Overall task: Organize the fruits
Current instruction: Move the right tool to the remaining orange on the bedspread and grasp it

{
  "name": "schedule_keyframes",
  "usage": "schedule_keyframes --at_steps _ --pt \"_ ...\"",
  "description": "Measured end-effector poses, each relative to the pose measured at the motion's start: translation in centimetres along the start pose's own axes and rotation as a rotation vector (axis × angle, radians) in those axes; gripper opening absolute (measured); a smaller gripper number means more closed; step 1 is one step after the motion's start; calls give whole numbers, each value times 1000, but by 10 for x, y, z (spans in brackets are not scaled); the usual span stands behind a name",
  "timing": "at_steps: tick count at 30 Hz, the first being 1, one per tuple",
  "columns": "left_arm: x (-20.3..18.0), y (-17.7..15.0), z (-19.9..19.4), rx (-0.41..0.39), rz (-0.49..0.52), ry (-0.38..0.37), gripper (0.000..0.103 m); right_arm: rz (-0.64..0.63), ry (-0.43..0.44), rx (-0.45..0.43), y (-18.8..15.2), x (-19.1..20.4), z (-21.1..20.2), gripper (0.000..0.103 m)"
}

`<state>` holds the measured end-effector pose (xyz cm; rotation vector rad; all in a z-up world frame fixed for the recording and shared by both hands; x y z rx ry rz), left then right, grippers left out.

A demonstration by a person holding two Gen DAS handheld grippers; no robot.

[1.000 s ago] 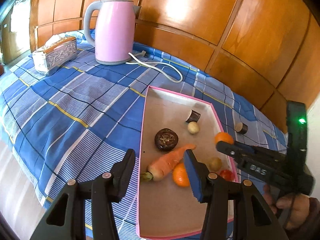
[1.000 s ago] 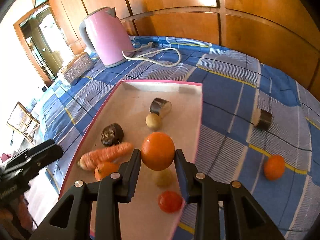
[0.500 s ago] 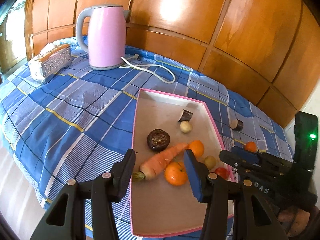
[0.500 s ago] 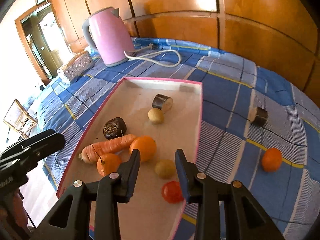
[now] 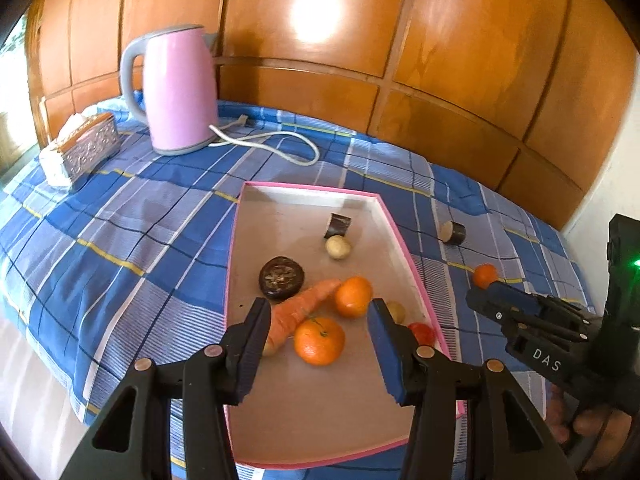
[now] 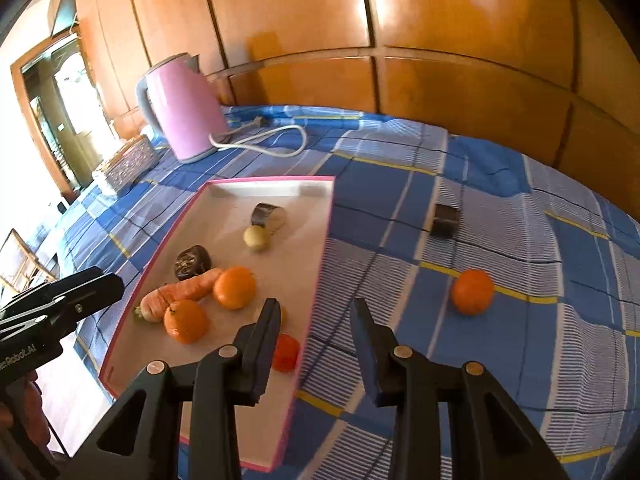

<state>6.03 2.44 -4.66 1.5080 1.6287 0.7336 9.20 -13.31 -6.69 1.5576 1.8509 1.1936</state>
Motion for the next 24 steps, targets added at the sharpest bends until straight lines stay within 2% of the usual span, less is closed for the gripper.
schedule_keyframes --at_steps 14,24 --pt "-39 -4 6 19 83 -57 51 74 -114 -10 -12 -55 -18 36" --pt "-66 -9 10 34 139 -94 54 108 -167 -26 -15 -79 -28 36"
Point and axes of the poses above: each gripper's, at about its wrist camera, not at the fingertips, and z roughly the way its jaws point, x to its left, y to its top, the point moved 8 cm from there along z, roughly the way its jaws point, and after that the axes turned 14 degrees about -x, right-handed, at the moved point
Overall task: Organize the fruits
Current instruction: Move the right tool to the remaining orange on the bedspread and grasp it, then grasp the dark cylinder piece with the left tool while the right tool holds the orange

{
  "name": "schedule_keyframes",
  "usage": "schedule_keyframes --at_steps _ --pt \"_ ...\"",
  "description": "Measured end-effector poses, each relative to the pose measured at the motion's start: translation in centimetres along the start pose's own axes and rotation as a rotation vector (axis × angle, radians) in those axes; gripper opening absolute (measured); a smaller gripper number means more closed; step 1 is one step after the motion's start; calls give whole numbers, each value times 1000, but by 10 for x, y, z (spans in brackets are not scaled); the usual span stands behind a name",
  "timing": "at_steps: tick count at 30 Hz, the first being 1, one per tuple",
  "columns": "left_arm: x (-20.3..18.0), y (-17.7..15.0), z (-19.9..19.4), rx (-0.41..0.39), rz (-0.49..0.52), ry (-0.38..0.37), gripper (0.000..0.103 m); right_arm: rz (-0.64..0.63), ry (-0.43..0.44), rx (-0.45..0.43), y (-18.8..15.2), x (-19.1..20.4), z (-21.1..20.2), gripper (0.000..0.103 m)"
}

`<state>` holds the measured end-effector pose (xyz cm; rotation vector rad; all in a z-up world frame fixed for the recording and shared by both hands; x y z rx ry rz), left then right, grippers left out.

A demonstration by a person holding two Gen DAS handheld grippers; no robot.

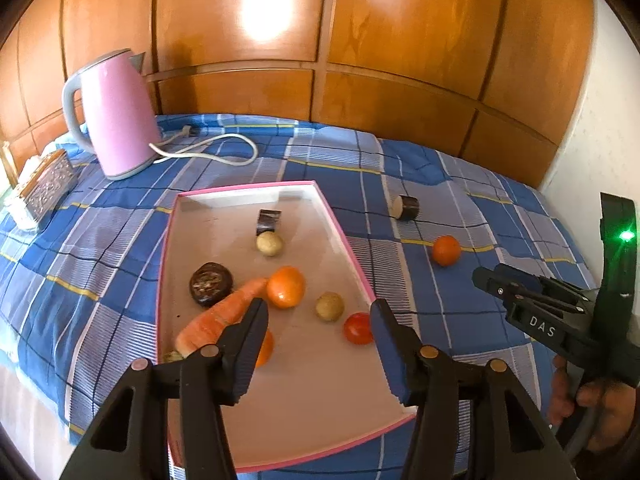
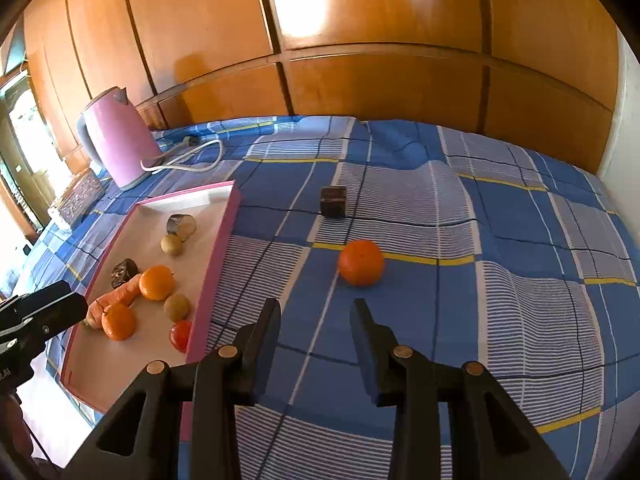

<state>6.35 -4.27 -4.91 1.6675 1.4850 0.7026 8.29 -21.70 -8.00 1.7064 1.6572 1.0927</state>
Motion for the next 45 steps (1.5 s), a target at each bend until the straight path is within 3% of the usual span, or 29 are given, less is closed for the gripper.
schedule_keyframes --at_steps 22,32,39,45 --pt "-21 -19 13 60 9 -47 54 82 -60 28 -16 -40 6 39" --pt "-20 -21 20 76 -5 -61 54 68 -8 63 -2 -35 54 41" --pt "-19 -22 27 91 -6 -63 54 39 -38 114 -1 -33 93 41" --pt "-26 -18 34 99 25 -71 54 -14 -83 84 -1 -36 87 39"
Point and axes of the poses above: each gripper's, at about its wrist camera, not at the fingertips, and z roughly the way its jaws point, x to its left, y to its top, the point moved 8 cm from there along z, roughly the way its jaws point, and after that the axes turned 14 degrees about -x, right-handed, at the moved point
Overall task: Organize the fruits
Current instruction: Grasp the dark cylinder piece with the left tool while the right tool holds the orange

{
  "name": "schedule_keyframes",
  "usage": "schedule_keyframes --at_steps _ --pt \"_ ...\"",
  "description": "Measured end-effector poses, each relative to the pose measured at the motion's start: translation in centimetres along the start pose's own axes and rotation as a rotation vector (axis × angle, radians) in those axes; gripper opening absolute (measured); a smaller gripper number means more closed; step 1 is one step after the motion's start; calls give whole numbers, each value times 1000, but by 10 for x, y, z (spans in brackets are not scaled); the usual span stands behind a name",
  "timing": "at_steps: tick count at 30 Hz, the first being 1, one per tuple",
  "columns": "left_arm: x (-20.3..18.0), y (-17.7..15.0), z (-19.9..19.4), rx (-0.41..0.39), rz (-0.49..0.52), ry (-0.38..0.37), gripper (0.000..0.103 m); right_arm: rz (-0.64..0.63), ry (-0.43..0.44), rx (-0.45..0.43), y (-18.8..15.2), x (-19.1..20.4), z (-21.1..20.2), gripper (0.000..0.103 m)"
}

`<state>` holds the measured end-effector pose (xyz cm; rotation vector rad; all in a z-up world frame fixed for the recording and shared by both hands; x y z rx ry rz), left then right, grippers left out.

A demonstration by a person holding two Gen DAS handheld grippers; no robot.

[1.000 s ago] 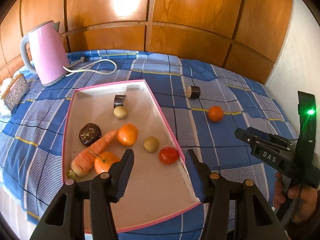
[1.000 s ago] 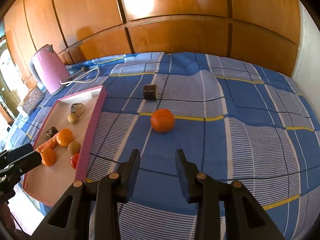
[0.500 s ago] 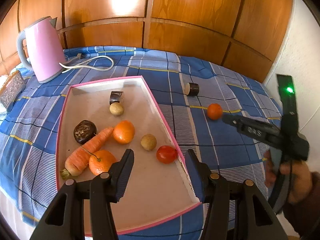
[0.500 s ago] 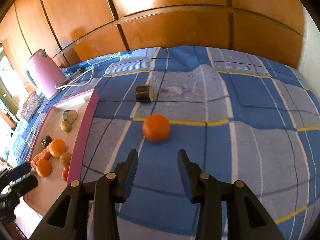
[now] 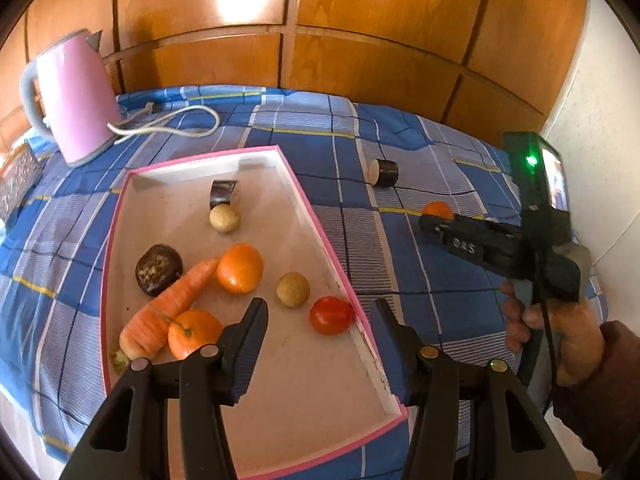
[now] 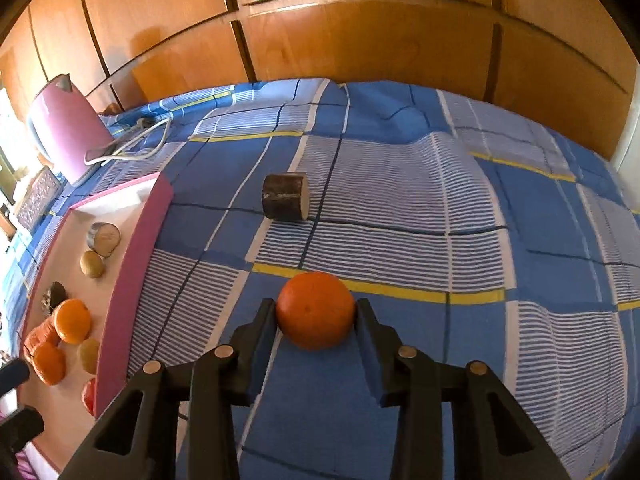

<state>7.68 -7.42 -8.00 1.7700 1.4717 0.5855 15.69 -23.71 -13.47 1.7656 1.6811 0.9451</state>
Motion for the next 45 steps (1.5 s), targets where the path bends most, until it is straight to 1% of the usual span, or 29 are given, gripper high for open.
schedule_keyframes --at_steps 3,8,11,14,17,19,25,30,35,39,41,42,43,45 --pt "-7 6 3 -5 24 -6 54 -40 -43 -46 0 -9 -16 39" --pt "-20 15 14 15 22 -41 54 20 -116 -50 -10 -45 -30 40" --pt "-26 21 22 32 9 -60 54 76 -139 -33 -19 -65 -29 40" --pt "-32 27 32 47 -14 -77 54 81 -128 -42 -20 -68 -30 39" --pt "-38 36 43 57 -40 -96 54 59 -146 -43 -22 -66 -28 39" --pt "-44 44 52 56 -40 -108 54 58 -151 -33 -27 -66 -25 39" --pt "-59 64 86 68 -44 -127 53 69 -147 -46 -27 -67 -25 39" --pt "-68 76 127 118 -62 -110 54 79 -141 -54 -27 -67 -25 39" --pt "-78 85 165 137 -46 -86 54 109 -125 -66 -28 -69 -27 40" --pt "-82 88 194 151 -27 -42 54 120 -116 -72 -28 -69 -27 40" --pt "-85 87 204 162 -20 -39 51 125 -113 -74 -28 -69 -27 40" --pt "-87 86 210 164 -6 -35 44 124 -113 -75 -27 -70 -27 40" --pt "-87 85 213 166 9 -21 29 123 -115 -74 -27 -69 -27 40" --pt "-87 85 214 152 21 -21 29 123 -114 -74 -27 -69 -27 40"
Point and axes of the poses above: each gripper's, at about its wrist camera, not at the fingertips, and z roughly the way its jaws point, x to its left, y to its top, the point moved 8 cm from there along z, roughly the way its jaws point, and after that the axes turned 14 degrees about -x, right-handed, at the moved point
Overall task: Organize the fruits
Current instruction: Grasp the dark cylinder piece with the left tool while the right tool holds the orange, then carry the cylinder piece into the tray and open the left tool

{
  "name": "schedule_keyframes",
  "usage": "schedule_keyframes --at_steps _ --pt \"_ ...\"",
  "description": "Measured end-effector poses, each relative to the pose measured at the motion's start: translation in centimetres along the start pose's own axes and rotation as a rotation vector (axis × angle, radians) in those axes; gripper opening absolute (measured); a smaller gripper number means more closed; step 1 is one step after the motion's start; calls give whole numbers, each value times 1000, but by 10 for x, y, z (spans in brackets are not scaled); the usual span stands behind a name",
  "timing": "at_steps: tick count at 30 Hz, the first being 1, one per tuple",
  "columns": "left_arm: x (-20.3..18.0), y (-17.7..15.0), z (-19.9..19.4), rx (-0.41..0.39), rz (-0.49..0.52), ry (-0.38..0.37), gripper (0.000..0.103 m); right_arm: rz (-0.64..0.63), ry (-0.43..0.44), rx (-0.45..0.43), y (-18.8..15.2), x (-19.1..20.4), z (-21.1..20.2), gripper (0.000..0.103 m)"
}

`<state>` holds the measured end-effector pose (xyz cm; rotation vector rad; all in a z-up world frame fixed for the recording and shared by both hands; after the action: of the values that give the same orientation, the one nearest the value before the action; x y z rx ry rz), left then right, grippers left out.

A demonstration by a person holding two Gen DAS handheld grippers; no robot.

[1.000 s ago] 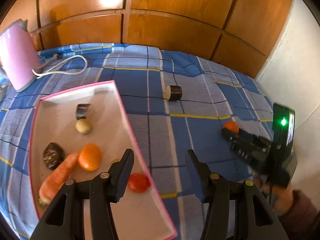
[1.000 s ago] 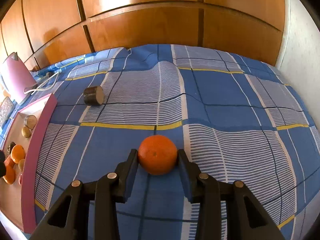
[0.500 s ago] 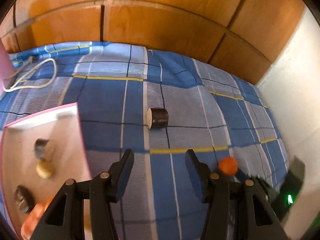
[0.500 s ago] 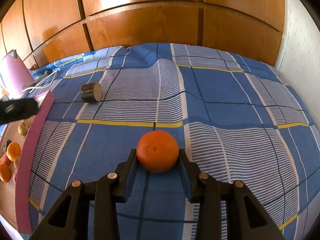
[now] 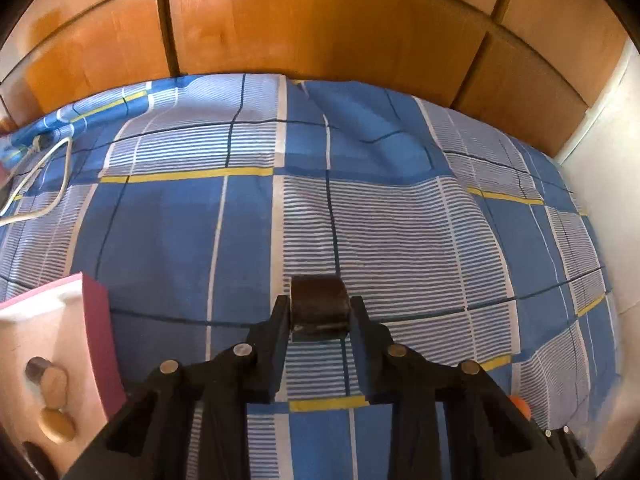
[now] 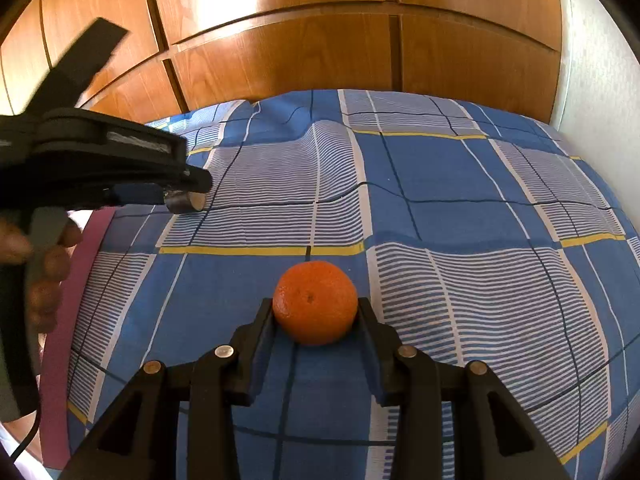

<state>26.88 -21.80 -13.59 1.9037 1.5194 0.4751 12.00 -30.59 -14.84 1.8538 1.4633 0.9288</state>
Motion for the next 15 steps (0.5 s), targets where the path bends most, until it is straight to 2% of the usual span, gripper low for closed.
schedule_keyframes --at_steps 9,15 --pt "-6 -28 -34 -3 2 -36 29 8 7 -1 0 -1 1 40" --pt "-11 -43 -84 -69 29 -50 29 1 0 -2 0 -1 1 40"
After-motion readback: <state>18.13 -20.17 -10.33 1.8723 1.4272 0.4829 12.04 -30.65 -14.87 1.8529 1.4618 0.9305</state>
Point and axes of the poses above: each gripper's, at about its wrist camera, not at the fingertips, and z roughly the way its jaws point, x to its left, y to its top, the point moved 8 cm from there along z, roughly the way its jaws point, and after that the axes turned 14 degrees about -x, right-handed, at the moved point
